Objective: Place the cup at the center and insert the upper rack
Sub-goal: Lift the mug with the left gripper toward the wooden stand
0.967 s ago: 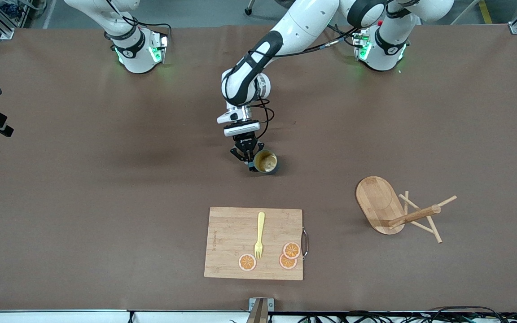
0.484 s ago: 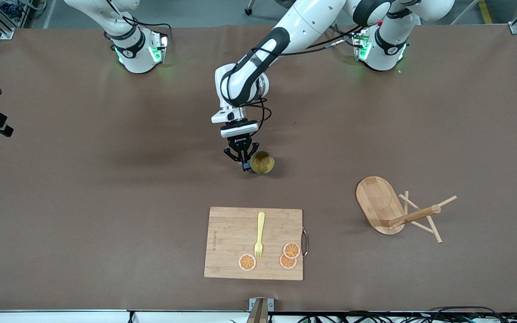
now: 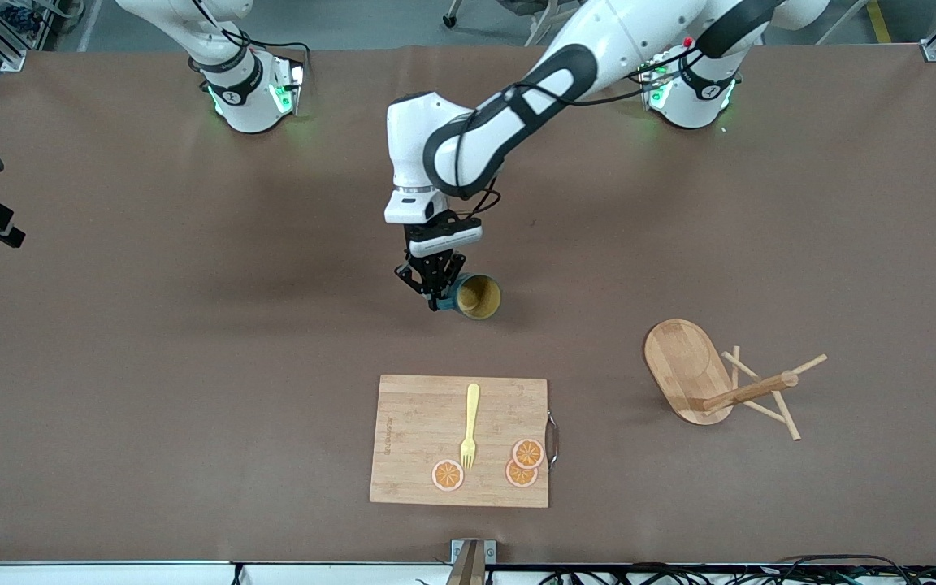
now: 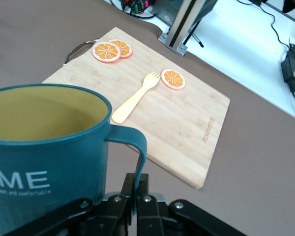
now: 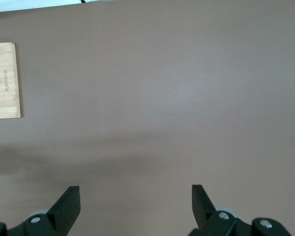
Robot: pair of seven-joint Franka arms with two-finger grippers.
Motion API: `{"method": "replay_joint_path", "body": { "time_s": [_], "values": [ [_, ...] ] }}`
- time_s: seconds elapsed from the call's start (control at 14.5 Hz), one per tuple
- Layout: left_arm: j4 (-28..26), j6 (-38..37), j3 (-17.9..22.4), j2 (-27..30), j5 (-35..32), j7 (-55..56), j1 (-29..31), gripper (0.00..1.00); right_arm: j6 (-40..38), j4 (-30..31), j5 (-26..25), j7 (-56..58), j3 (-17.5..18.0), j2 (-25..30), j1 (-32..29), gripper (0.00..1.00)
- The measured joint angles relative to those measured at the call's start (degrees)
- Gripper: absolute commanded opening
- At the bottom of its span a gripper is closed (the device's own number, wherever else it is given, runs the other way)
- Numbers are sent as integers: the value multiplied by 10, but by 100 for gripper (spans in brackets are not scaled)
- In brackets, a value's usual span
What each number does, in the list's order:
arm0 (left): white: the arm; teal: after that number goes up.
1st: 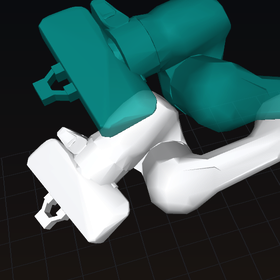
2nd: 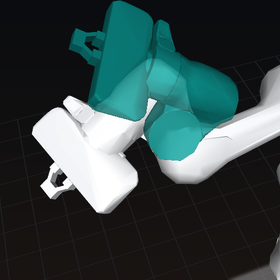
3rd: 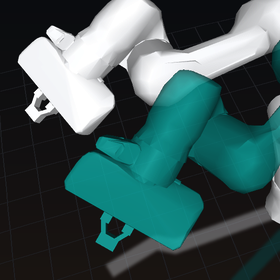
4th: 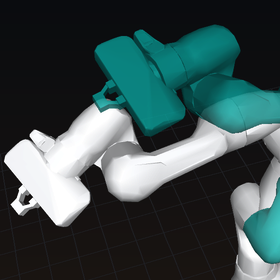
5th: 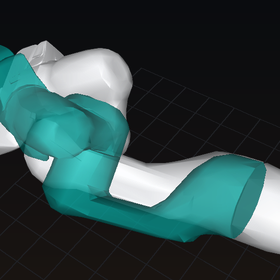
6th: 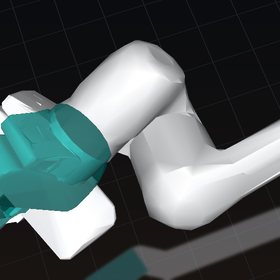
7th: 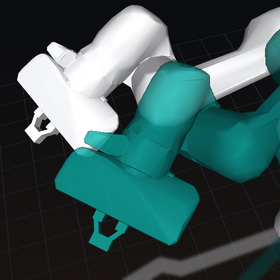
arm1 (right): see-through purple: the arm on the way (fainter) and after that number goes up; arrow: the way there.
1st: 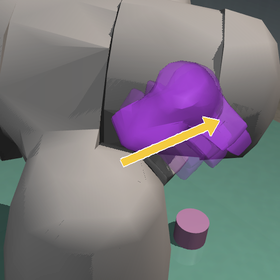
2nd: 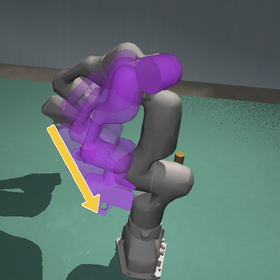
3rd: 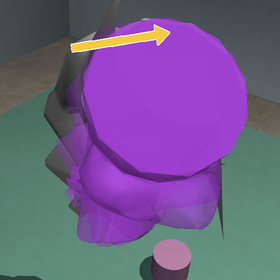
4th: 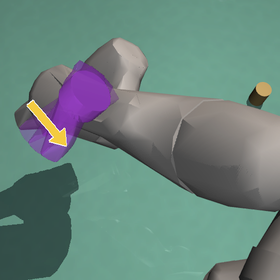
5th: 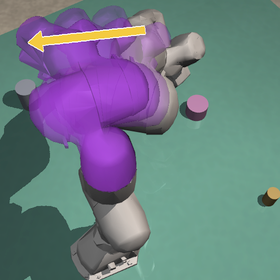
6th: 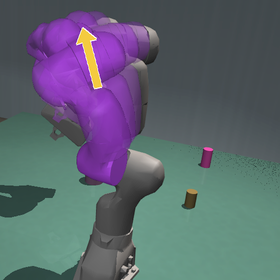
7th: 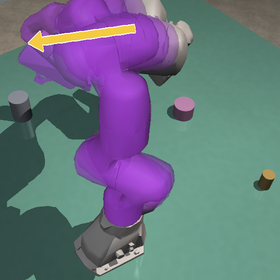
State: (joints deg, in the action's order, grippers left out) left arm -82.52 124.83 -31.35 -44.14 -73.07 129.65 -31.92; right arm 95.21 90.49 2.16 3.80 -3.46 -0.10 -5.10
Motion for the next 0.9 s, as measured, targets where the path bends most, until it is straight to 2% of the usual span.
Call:
{"method": "replay_joint_path", "body": {
  "time_s": [0.21,0.48,0.9],
  "values": [
    [-2,0,-56,28,71,-2,66,0,0,0,0,0,0,0,0,100],
    [-3,-13,-103,74,176,-3,139,0,0,0,0,0,0,0,0,100],
    [-8,-28,-239,103,245,-3,307,0,0,0,0,0,0,0,0,100]
  ]
}}
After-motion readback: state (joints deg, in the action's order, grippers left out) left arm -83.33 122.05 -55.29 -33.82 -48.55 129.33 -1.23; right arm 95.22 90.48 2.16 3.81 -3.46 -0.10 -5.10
